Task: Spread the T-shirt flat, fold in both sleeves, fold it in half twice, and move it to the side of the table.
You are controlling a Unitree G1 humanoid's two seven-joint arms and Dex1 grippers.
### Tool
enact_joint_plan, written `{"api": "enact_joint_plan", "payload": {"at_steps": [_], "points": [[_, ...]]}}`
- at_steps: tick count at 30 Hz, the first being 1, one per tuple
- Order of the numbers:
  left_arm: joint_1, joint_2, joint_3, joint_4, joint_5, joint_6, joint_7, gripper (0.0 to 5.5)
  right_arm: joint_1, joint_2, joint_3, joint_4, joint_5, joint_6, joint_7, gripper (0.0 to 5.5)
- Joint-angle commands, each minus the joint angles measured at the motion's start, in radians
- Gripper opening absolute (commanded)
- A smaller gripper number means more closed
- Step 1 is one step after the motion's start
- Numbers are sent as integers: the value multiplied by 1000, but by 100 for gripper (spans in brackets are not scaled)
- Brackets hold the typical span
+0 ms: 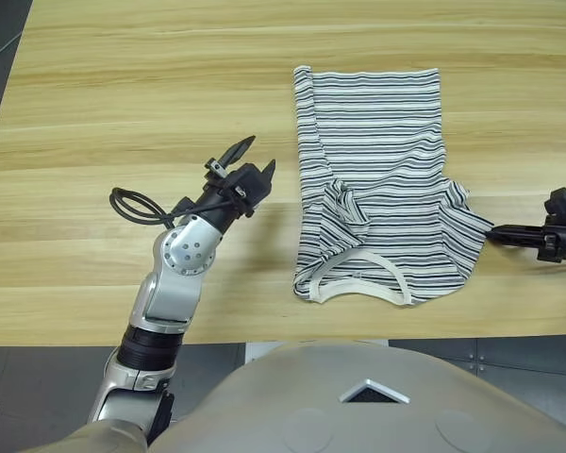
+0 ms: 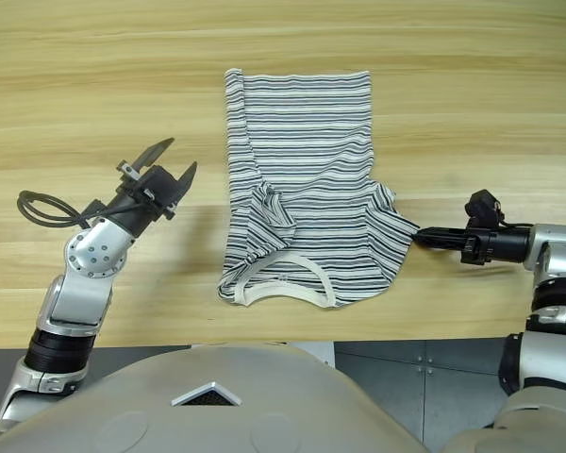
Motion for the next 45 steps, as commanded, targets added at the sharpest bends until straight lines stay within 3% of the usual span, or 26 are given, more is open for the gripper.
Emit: {"api": "enact_joint_plan", "payload": {"at_steps": [1,12,17,23,28,34,38,40,43,45], "points": [[-15,2,-8,19,17,-18,1,234,5,20,8,-52,10,12,29,14],[-10,11,-35,36,34,-25,-30,234,23,-32,1,-425,179,128,37,14],[-16,9,-43,44,33,-26,-34,234,33,-42,71,-625,237,159,37,14],[-38,6,-53,84,38,-36,-32,234,26,-3,216,-706,98,51,19,14],[-43,8,-53,105,44,-45,-29,234,23,37,236,-682,53,25,4,14],[-48,0,-52,128,41,-55,-29,234,42,13,228,-776,263,295,37,147],[-44,7,-56,128,43,-61,-41,234,68,16,207,-793,249,285,24,252],[-32,34,-43,108,42,-77,-55,234,49,94,133,-732,195,117,-108,284],[14,138,9,38,33,-109,-123,282,-5,245,5,-680,95,-291,-364,345],[50,205,27,6,33,-151,-161,301,-6,302,-24,-674,12,-532,-470,350]]}}
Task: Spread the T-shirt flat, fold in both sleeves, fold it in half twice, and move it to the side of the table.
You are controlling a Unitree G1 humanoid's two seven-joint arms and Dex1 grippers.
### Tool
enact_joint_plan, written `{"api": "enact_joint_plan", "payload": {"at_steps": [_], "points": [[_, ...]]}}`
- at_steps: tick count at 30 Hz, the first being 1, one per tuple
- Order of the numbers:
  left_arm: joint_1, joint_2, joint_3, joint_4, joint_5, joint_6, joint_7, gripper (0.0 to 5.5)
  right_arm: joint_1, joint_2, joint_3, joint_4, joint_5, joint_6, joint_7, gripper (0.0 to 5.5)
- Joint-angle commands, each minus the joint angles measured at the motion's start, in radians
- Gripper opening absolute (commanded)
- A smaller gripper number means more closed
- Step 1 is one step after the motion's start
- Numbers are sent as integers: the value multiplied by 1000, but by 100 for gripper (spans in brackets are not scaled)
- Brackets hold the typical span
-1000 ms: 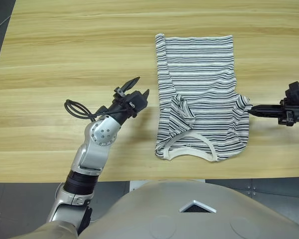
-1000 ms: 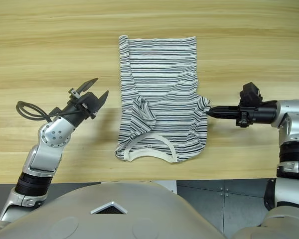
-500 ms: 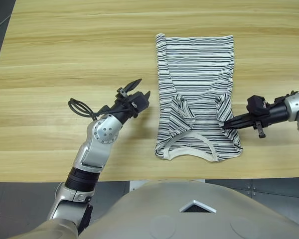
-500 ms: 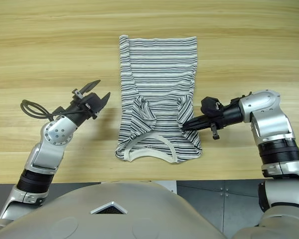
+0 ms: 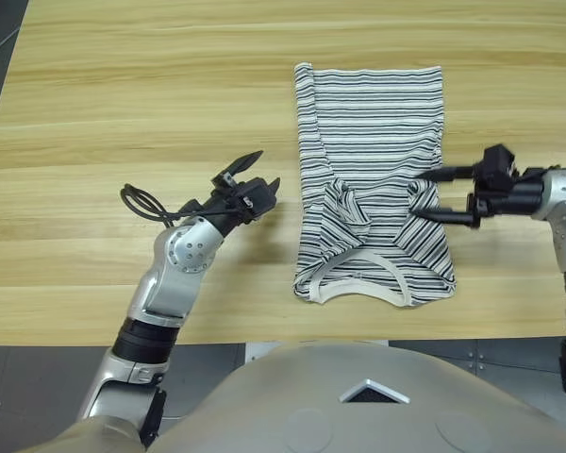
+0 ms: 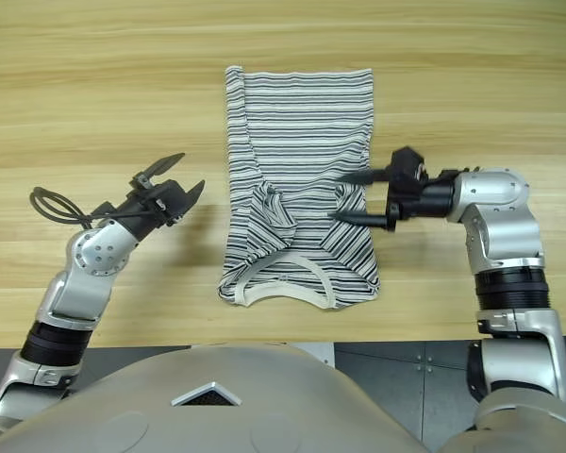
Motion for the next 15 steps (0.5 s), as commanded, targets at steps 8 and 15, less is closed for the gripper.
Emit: {"api": "enact_joint_plan", "payload": {"at_steps": [8,15], "points": [[248,428,50,36,168,-587,-30,301,162,-53,-287,382,-539,-1505,-280,350],[377,459,19,48,376,-747,105,301,290,-271,-249,461,-866,-1564,-499,350]]}}
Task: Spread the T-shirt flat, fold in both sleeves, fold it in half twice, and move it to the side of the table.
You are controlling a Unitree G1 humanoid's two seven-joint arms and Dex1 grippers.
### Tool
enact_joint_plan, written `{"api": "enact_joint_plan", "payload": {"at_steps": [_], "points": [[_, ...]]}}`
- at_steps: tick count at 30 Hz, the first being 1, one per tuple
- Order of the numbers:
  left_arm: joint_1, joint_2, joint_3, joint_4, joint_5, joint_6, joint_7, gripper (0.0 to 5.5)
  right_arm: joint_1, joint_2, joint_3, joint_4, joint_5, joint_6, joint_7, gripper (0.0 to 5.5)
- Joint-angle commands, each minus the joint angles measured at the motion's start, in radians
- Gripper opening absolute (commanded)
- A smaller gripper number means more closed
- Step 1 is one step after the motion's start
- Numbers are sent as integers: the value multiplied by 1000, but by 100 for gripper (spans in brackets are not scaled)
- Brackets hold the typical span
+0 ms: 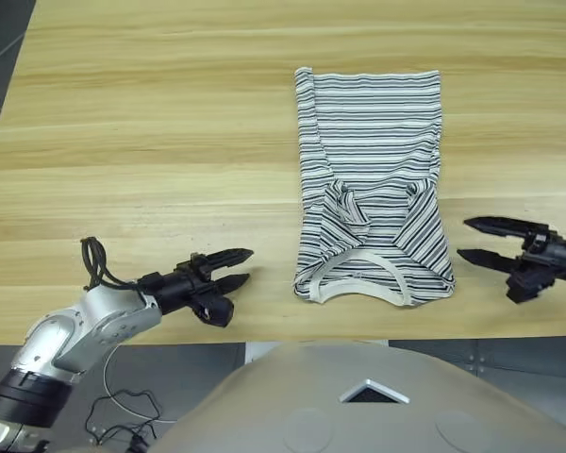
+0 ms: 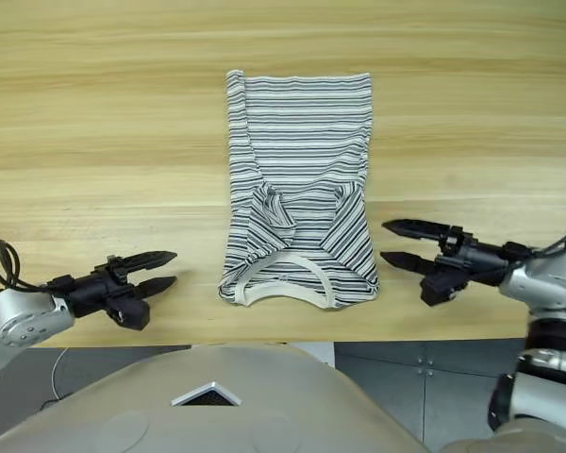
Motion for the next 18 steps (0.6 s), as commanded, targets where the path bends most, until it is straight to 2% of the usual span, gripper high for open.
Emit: {"api": "enact_joint_plan", "payload": {"at_steps": [1,3,9,18], "points": [[43,-35,-68,-5,123,-35,23,301,34,-116,33,52,-163,-3,-167,350],[57,-65,-88,-27,147,-49,52,301,58,-160,77,68,-237,-3,-259,350],[25,-125,-135,-22,171,-34,48,301,82,-158,244,-6,-341,-3,-480,350],[-21,-165,-189,50,223,0,58,301,5,-126,317,31,-504,-1,-670,350]]}}
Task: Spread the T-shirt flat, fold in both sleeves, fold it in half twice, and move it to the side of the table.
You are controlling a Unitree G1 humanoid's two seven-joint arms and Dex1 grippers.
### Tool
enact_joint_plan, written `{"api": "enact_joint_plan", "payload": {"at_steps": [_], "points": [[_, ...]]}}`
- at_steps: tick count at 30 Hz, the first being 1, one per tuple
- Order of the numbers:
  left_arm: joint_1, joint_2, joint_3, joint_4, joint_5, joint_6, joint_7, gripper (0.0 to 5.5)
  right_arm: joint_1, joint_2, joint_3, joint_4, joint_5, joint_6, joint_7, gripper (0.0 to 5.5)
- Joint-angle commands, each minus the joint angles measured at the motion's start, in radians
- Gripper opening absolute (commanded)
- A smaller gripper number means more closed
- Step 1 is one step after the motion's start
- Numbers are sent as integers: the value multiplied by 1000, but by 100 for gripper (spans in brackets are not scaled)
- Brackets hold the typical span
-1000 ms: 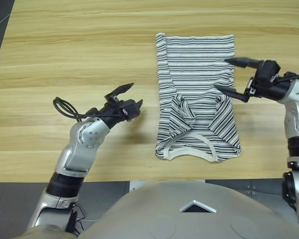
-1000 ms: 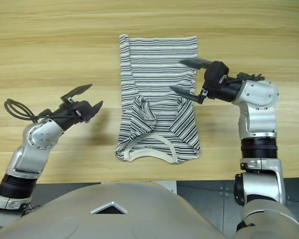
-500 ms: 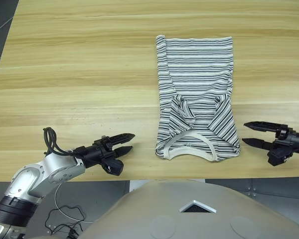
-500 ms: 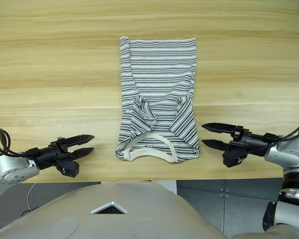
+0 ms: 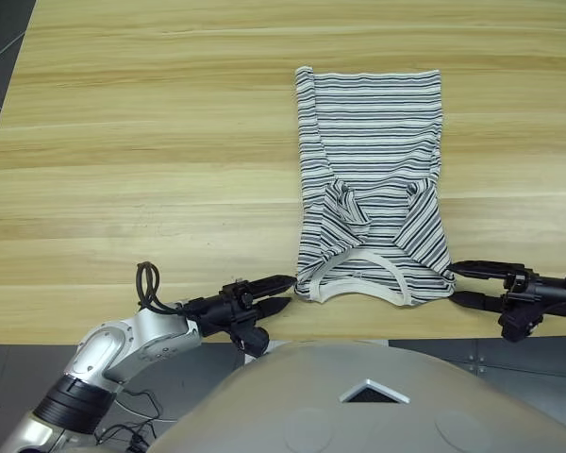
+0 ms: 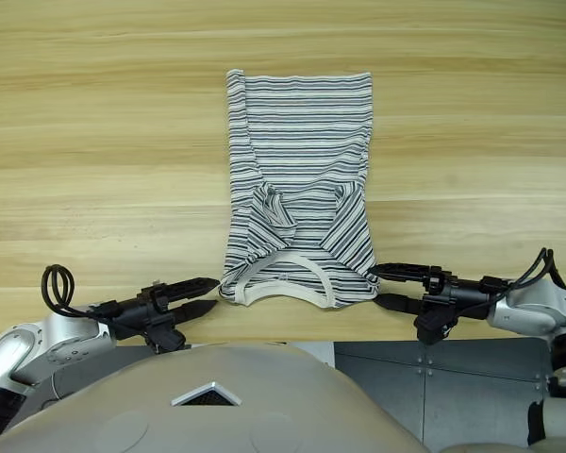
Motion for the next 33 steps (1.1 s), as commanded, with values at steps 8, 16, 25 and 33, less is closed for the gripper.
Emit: {"api": "enact_joint_plan", "payload": {"at_steps": [8,16,25,33], "points": [[-10,-59,-66,89,67,101,-42,243,-73,2,62,80,-187,20,-132,289],[-36,-91,-114,109,46,133,-60,111,-108,-7,140,95,-209,24,-172,116],[11,-83,-117,42,-116,181,-137,13,-140,-10,367,217,70,69,-88,10],[364,254,210,-293,-849,472,-473,13,168,-352,597,-611,1544,1058,743,10]]}}
